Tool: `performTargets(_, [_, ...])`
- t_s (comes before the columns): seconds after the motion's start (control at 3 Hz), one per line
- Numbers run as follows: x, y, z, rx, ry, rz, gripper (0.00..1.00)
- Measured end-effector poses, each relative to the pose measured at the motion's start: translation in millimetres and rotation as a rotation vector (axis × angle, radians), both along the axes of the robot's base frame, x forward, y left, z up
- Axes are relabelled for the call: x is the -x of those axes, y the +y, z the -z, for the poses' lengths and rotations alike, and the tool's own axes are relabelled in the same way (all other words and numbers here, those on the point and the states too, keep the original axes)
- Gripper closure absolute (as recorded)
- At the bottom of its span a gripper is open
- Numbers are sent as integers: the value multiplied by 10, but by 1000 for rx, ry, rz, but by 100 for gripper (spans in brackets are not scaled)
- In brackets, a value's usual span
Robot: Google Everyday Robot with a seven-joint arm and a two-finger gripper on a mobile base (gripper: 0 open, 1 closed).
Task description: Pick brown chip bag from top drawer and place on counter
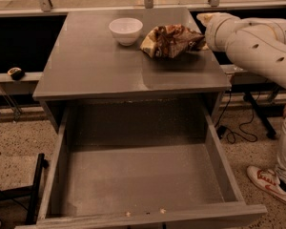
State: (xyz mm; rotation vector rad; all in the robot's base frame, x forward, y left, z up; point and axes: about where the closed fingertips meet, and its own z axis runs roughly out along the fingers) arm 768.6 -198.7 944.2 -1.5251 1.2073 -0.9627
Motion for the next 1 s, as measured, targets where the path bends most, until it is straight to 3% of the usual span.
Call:
performTargets(0.33, [37,-30,-70,-3,-10,3,0])
performTargets(0.67, [219,-102,-199,-73,-21,6,0])
performTargets(1.0, [219,-102,-200,-73,-21,6,0])
